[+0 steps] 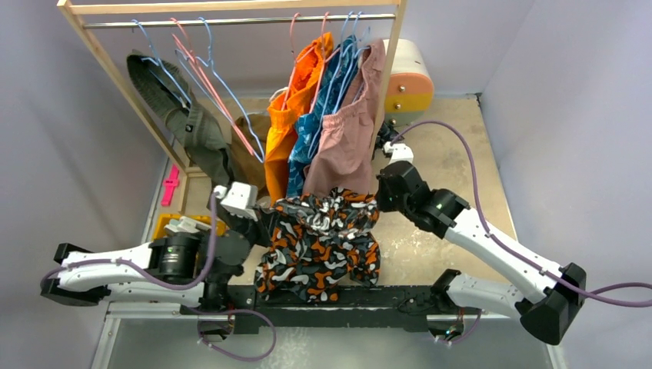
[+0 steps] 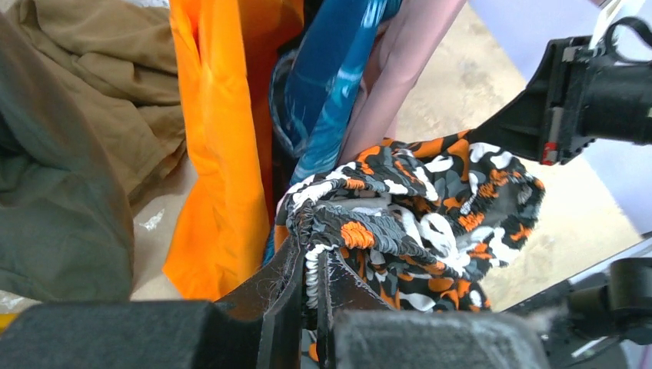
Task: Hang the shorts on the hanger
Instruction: Adjust the shorts at the center of the board.
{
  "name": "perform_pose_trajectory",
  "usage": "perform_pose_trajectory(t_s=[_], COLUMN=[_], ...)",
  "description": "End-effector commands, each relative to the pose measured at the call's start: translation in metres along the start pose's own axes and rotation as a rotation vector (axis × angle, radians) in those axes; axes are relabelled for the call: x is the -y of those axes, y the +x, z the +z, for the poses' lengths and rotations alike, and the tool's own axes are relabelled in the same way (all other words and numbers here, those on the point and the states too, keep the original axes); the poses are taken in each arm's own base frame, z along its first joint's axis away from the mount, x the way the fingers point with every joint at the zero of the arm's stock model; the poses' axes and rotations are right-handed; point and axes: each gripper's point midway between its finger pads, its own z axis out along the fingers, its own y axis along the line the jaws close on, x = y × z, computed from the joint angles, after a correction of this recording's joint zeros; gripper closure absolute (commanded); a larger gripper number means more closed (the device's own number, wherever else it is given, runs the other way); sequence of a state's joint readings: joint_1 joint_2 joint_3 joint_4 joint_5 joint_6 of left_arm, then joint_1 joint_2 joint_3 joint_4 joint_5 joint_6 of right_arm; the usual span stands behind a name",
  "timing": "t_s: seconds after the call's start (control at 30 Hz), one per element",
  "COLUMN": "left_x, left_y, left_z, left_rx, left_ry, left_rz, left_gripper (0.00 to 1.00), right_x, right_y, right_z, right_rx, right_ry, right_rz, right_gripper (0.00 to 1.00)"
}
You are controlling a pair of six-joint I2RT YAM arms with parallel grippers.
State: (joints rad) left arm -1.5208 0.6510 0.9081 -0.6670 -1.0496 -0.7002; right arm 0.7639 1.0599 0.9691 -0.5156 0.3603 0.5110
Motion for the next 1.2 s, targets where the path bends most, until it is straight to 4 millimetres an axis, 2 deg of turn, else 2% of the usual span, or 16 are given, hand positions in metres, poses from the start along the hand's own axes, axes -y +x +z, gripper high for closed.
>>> perform_pose_trajectory(t_s=[0.0,0.17,0.27,0.4,0.47,0.5,0.6,0.73,0.8,1.03,1.17], left_x=[0.01,0.01,0.009,0.008,0.007,0.006,0.006,0.008,0.008,0.006,0.005], left_y=[0.021,0.05,0.061,0.064,0.063,0.061,0.058,0.057,0.056,0.057,0.058], left_z=[0.013,0.025,0.027,0.027,0.027,0.027,0.027,0.029,0.029,0.031,0.031], left_rx=[-0.01,-0.049,-0.069,-0.07,-0.063,-0.057,-0.046,-0.041,-0.041,-0.037,-0.04], left_ry=[-0.032,-0.088,-0.102,-0.105,-0.106,-0.107,-0.11,-0.119,-0.125,-0.153,-0.16], left_rz=[-0.012,0.07,0.092,0.081,0.072,0.068,0.069,0.082,0.088,0.101,0.107], left_gripper=[1.0,1.0,1.0,1.0,1.0,1.0,1.0,1.0,1.0,1.0,1.0], right_x=[-0.013,-0.017,-0.014,-0.017,-0.016,-0.018,-0.031,-0.062,-0.066,-0.063,-0.064], right_y=[0.014,0.042,0.042,0.02,0.006,-0.001,-0.011,-0.001,0.004,0.047,0.055], right_z=[0.001,0.01,0.004,-0.019,-0.031,-0.037,-0.058,-0.085,-0.092,-0.076,-0.071], right_rx=[-0.034,-0.116,-0.119,-0.066,-0.02,-0.004,-0.011,-0.068,-0.082,-0.253,-0.306], right_ry=[-0.077,-0.101,-0.099,-0.149,-0.162,-0.183,-0.282,-0.523,-0.556,-0.406,-0.362], right_rz=[0.088,0.109,0.103,0.083,0.043,0.018,-0.067,-0.2,-0.238,-0.364,-0.386], right_gripper=[1.0,1.0,1.0,0.61,0.48,0.45,0.42,0.43,0.44,0.38,0.34])
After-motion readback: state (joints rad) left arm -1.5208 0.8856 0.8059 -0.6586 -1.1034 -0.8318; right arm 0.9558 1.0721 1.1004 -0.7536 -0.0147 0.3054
